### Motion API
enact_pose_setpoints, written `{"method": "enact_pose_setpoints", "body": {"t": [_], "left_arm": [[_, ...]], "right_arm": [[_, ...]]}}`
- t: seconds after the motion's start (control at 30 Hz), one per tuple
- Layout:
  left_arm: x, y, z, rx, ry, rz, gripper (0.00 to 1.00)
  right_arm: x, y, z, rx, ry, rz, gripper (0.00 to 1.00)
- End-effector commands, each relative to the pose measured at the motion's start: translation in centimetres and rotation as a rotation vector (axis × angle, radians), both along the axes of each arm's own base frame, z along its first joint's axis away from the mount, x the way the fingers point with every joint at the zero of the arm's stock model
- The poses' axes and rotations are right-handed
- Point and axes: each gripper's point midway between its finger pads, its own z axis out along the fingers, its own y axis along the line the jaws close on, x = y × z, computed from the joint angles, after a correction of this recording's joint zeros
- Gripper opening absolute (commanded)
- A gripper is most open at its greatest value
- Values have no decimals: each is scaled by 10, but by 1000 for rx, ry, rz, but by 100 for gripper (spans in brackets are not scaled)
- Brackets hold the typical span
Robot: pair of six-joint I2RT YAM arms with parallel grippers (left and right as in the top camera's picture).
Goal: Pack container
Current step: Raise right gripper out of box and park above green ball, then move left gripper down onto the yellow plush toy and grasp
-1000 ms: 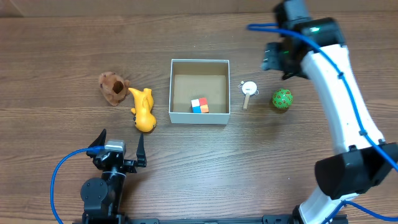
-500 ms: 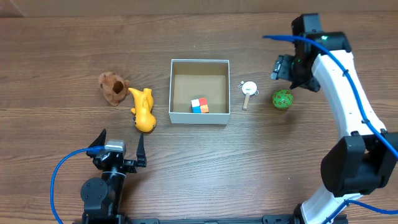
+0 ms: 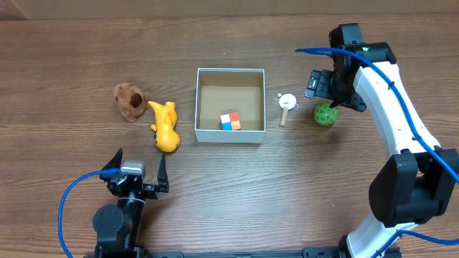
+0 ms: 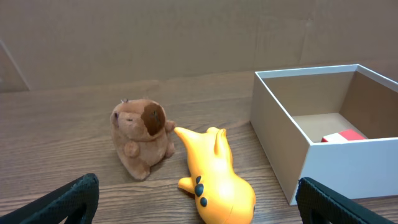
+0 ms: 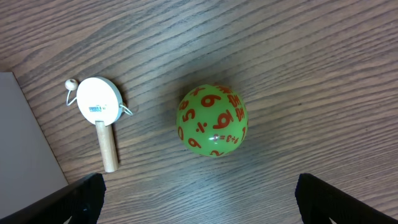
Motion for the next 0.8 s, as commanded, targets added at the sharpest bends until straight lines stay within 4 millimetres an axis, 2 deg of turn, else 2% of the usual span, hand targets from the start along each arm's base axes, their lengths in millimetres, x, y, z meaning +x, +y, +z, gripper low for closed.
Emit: {"method": "enact_pose_setpoints", "body": {"t": [0.0,0.13,0.23,0.3,0.4,0.47,0.53,0.63,0.77], "left_arm": [[0,-2,-1,12,-3,-8,100],[2,-3,20,19,-87,-18,100],[-2,-13,48,-32,-142,-69,100],[-6,-6,64,-94,-121,-27,100],[-14,5,101,-93,-68,41,100],[-14,11,132,-62,4,77,100],[-9,12,153,-57,102,84,100],[6,11,171,-54,295,82,100],[33,2,179,-71,504,35,100]], "right_arm": [[0,0,2,2,-9,-1,100],[0,0,2,2,-9,-1,100],[0,0,2,2,-9,-1,100],[0,0,2,2,-9,-1,100],[0,0,2,2,-9,-1,100],[0,0,2,2,-9,-1,100],[0,0,2,2,-9,-1,100],[0,0,2,2,-9,-1,100],[0,0,2,2,-9,-1,100]]}}
